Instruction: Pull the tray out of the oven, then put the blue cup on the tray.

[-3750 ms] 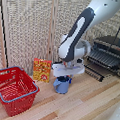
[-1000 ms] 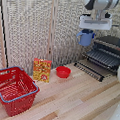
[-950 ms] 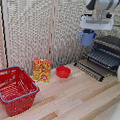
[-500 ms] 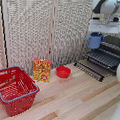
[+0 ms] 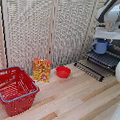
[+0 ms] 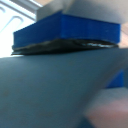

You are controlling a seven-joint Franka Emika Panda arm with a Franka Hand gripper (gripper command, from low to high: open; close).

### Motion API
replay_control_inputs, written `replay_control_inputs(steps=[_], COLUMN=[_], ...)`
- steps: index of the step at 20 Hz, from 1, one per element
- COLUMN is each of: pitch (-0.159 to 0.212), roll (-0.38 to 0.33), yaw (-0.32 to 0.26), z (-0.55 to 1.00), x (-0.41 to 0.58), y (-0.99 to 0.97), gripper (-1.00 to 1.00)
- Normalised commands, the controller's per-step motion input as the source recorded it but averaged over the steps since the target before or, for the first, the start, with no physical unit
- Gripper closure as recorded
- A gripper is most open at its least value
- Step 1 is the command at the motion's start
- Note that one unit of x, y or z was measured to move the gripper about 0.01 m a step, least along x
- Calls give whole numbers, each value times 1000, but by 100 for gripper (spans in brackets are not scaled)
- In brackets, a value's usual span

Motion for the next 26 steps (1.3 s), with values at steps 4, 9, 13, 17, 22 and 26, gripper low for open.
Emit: replay_control_inputs(steps=[4, 9, 13, 17, 22, 26], pitch=[-46, -26, -42, -8, -1, 3], roll=[-2, -5, -66, -44, -80, -51], yaw=[-20, -76, -73, -43, -14, -47], z=[-34, -2, 189, 351, 413, 728], x=[-238, -237, -38, 9, 15, 120], y=[0, 0, 0, -38, -5, -1], gripper=[100, -100, -100, -100, -100, -100])
